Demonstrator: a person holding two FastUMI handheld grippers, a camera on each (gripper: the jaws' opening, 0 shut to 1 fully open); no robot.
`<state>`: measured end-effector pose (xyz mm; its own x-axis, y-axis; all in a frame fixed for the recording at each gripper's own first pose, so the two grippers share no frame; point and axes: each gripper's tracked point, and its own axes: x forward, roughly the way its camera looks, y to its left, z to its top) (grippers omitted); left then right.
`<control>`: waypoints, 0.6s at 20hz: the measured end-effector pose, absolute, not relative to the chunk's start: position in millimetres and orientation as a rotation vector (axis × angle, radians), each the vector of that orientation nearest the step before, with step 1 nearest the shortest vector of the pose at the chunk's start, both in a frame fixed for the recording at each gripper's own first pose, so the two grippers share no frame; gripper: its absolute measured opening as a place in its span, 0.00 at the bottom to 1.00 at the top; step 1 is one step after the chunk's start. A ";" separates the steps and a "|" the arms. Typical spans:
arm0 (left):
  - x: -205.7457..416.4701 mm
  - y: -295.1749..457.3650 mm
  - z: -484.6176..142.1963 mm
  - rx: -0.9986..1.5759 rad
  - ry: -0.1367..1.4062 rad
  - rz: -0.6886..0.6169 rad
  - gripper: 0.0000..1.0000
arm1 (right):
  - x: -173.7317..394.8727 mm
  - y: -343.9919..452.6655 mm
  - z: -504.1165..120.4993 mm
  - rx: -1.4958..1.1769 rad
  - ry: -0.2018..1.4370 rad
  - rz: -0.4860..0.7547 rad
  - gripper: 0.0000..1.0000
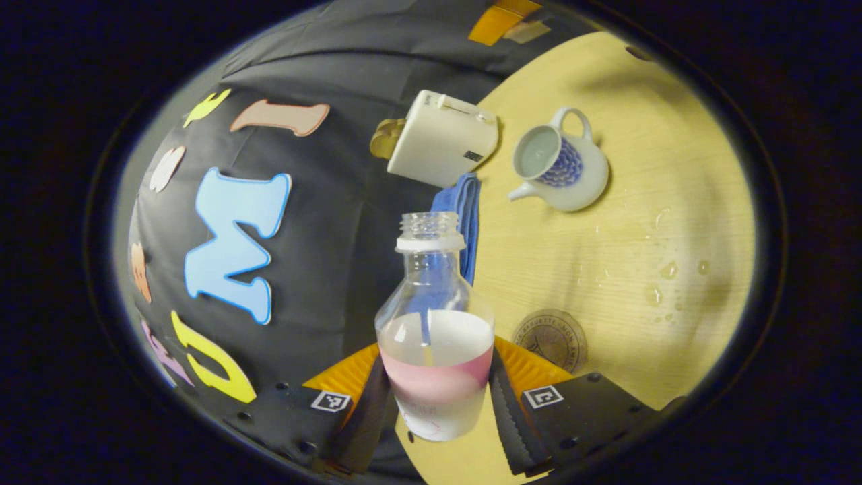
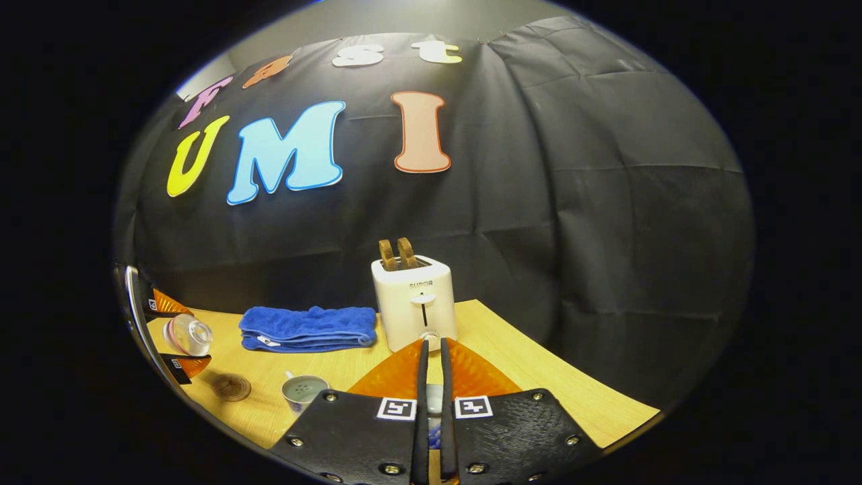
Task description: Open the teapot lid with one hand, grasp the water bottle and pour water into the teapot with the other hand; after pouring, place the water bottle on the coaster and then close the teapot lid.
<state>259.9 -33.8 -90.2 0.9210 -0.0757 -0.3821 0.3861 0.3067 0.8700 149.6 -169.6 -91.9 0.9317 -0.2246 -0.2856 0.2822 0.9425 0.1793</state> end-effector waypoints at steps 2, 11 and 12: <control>254.0 -32.1 -86.3 1.099 0.279 -0.285 0.85 | 151.1 -167.2 -93.1 0.212 0.266 -0.259 0.07; 259.1 -33.8 -53.4 0.411 0.167 -0.178 0.84 | 155.5 -154.9 -94.2 0.225 0.267 -0.221 0.07; 260.6 -30.0 -52.1 0.333 0.156 -0.171 0.85 | 155.5 -155.1 -95.6 0.223 0.268 -0.221 0.07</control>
